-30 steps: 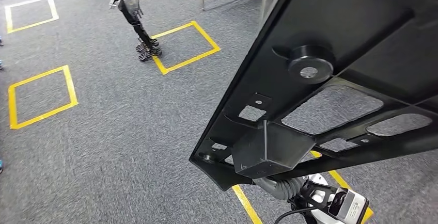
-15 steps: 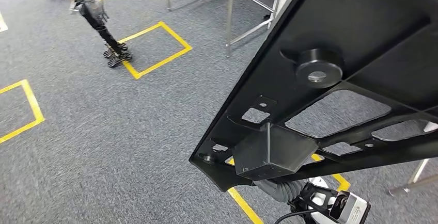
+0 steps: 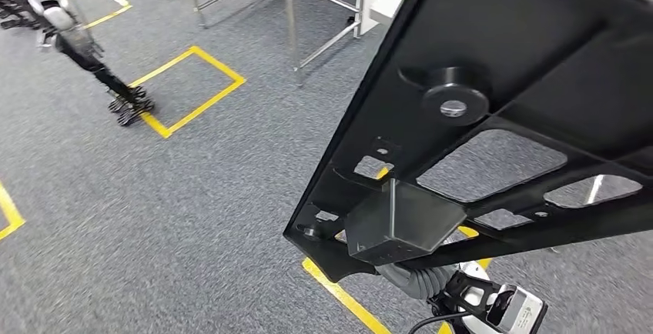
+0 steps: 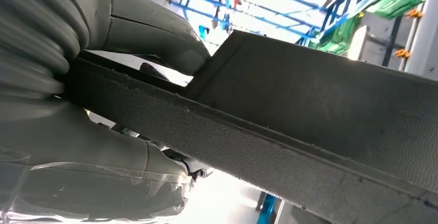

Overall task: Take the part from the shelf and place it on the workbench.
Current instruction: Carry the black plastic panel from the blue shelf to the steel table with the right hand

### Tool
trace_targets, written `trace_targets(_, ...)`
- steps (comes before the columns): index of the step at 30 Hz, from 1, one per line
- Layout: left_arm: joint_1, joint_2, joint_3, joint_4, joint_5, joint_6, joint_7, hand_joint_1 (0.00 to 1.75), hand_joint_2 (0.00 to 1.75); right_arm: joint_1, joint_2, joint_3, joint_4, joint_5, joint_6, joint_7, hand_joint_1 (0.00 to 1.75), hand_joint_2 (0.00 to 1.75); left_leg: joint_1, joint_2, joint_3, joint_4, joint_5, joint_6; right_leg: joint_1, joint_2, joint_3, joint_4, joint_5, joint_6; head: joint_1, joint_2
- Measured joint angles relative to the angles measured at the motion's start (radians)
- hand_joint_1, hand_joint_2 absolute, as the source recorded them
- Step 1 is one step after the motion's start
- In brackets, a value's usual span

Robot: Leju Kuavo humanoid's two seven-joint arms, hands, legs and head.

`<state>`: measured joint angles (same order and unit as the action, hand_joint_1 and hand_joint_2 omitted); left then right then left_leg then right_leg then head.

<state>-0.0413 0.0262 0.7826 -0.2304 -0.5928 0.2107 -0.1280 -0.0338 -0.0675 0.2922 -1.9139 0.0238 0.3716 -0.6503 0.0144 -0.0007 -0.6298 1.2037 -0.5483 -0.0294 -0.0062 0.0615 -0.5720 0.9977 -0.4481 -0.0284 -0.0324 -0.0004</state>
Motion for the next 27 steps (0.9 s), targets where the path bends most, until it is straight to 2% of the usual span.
trace_targets(2,0.000,0.002,0.016,0.000,0.015,0.004,-0.005,0.00,1.75,-0.003,0.000,0.005,0.000,0.004,0.001,0.000,1.69,1.75,0.004,-0.037,0.061,-0.140,0.060,0.005,0.001,0.023,-0.001,0.005,-0.001,0.006,0.000,0.000)
trace_targets(3,-0.001,0.002,0.026,0.000,0.022,0.007,-0.008,0.00,1.75,-0.006,0.000,0.009,0.001,0.007,0.001,0.001,1.69,1.75,0.005,-0.051,0.079,-0.182,0.072,0.008,0.001,0.033,-0.005,0.007,-0.001,0.012,0.000,0.000)
trace_targets(4,-0.002,0.002,0.034,0.000,0.026,0.010,-0.009,0.00,1.75,-0.009,0.000,0.013,0.002,0.010,0.000,0.004,1.69,1.75,0.004,-0.059,0.086,-0.200,0.073,0.012,0.001,0.043,-0.008,0.008,0.001,0.018,0.000,0.000)
trace_targets(6,-0.006,0.003,0.048,0.000,0.029,0.015,-0.010,0.00,1.75,-0.016,0.000,0.019,0.003,0.013,-0.002,0.014,1.69,1.75,0.002,-0.043,0.088,-0.204,0.077,0.024,-0.001,0.060,-0.015,0.007,0.006,0.032,0.000,0.000)
trace_targets(7,-0.009,0.004,0.054,-0.001,0.031,0.016,-0.010,0.00,1.75,-0.020,0.000,0.020,0.003,0.013,-0.004,0.019,1.69,1.75,0.003,-0.033,0.088,-0.208,0.081,0.031,-0.001,0.053,-0.020,0.013,0.001,0.037,0.000,0.000)
trace_targets(9,-0.011,0.007,0.067,-0.002,0.036,0.018,-0.008,0.00,1.75,-0.030,0.000,0.022,0.004,0.011,-0.005,0.026,1.69,1.75,0.006,-0.011,0.087,-0.216,0.088,0.044,0.002,0.007,-0.051,0.074,-0.039,0.045,0.001,0.000)
trace_targets(10,-0.010,0.010,0.074,-0.002,0.038,0.018,-0.005,0.00,1.75,-0.034,0.000,0.024,0.005,0.009,-0.005,0.029,1.69,1.75,0.003,0.000,0.087,-0.217,0.088,0.048,0.001,-0.024,-0.082,0.137,-0.074,0.047,0.001,0.000)
trace_targets(11,-0.008,0.013,0.081,-0.002,0.039,0.017,-0.002,0.00,1.75,-0.038,0.000,0.026,0.006,0.008,-0.004,0.031,1.69,1.75,0.001,0.013,0.086,-0.217,0.088,0.050,0.000,-0.042,-0.116,0.208,-0.107,0.050,0.001,0.000)
trace_targets(12,-0.006,0.016,0.087,-0.002,0.039,0.017,0.001,0.00,1.75,-0.040,0.000,0.027,0.007,0.006,-0.004,0.034,1.69,1.75,0.000,0.025,0.085,-0.217,0.088,0.050,-0.001,-0.051,-0.145,0.268,-0.129,0.053,0.001,0.000)
trace_targets(13,-0.005,0.020,0.093,-0.002,0.039,0.017,0.005,0.00,1.75,-0.040,0.000,0.028,0.009,0.005,-0.004,0.036,1.69,1.75,-0.002,0.037,0.085,-0.216,0.087,0.050,-0.003,-0.055,-0.159,0.298,-0.132,0.054,0.001,0.000)
trace_targets(14,-0.005,0.023,0.098,-0.002,0.038,0.017,0.007,0.00,1.75,-0.040,0.000,0.029,0.011,0.004,-0.004,0.037,1.69,1.75,-0.002,0.049,0.086,-0.216,0.086,0.050,-0.004,-0.059,-0.151,0.284,-0.114,0.054,0.001,0.000)
trace_targets(15,-0.006,0.025,0.103,-0.003,0.038,0.017,0.008,0.00,1.75,-0.040,0.000,0.029,0.013,0.003,-0.004,0.038,1.69,1.75,-0.003,0.059,0.087,-0.215,0.084,0.048,-0.004,-0.066,-0.123,0.233,-0.083,0.053,0.001,0.000)
trace_targets(17,-0.007,0.028,0.113,-0.005,0.037,0.014,0.007,0.00,1.75,-0.040,0.000,0.030,0.014,0.000,-0.005,0.037,1.69,1.75,-0.006,0.077,0.092,-0.213,0.079,0.041,0.001,-0.105,-0.043,0.085,-0.025,0.044,0.001,0.000)
trace_targets(18,-0.007,0.030,0.116,-0.006,0.036,0.012,0.006,0.00,1.75,-0.040,0.000,0.030,0.014,-0.002,-0.006,0.037,1.69,1.75,-0.008,0.085,0.094,-0.212,0.076,0.037,0.005,-0.119,-0.018,0.037,-0.012,0.038,0.001,0.000)
trace_targets(19,-0.007,0.031,0.118,-0.007,0.033,0.009,0.006,0.00,1.75,-0.039,-0.001,0.030,0.014,-0.003,-0.007,0.036,1.69,1.75,-0.011,0.094,0.096,-0.211,0.074,0.032,0.009,-0.125,-0.006,0.011,-0.008,0.033,0.001,0.000)
trace_targets(21,-0.008,0.032,0.120,-0.007,0.028,0.002,0.006,0.00,1.75,-0.035,-0.001,0.030,0.013,-0.005,-0.010,0.034,1.69,1.75,-0.012,0.113,0.101,-0.212,0.070,0.020,0.011,-0.103,-0.008,0.006,-0.007,0.022,0.001,0.000)
trace_targets(22,-0.010,0.032,0.120,-0.007,0.026,-0.002,0.006,0.00,1.75,-0.032,-0.001,0.030,0.013,-0.005,-0.012,0.033,1.69,1.75,-0.010,0.111,0.103,-0.208,0.065,0.015,0.009,-0.092,-0.006,0.003,-0.004,0.017,0.001,0.000)
trace_targets(24,-0.013,0.031,0.120,-0.008,0.021,-0.011,0.004,0.00,1.75,-0.029,-0.002,0.030,0.013,-0.006,-0.013,0.031,1.69,1.75,-0.005,0.073,0.085,-0.157,0.027,0.004,0.002,-0.073,-0.003,-0.004,0.001,0.006,0.000,0.000)
trace_targets(26,-0.011,0.031,0.120,-0.008,0.018,-0.019,0.000,0.00,1.75,-0.027,-0.002,0.030,0.014,-0.008,-0.013,0.030,1.69,1.75,-0.002,0.024,0.025,-0.026,-0.041,-0.003,0.001,-0.053,-0.004,-0.004,0.004,-0.001,0.000,0.000)
trace_targets(27,-0.008,0.031,0.120,-0.008,0.018,-0.023,-0.002,0.00,1.75,-0.024,-0.002,0.030,0.015,-0.008,-0.013,0.030,1.69,1.75,-0.001,0.014,-0.007,0.040,-0.066,-0.005,0.001,-0.040,-0.006,-0.003,0.004,-0.002,0.000,0.000)
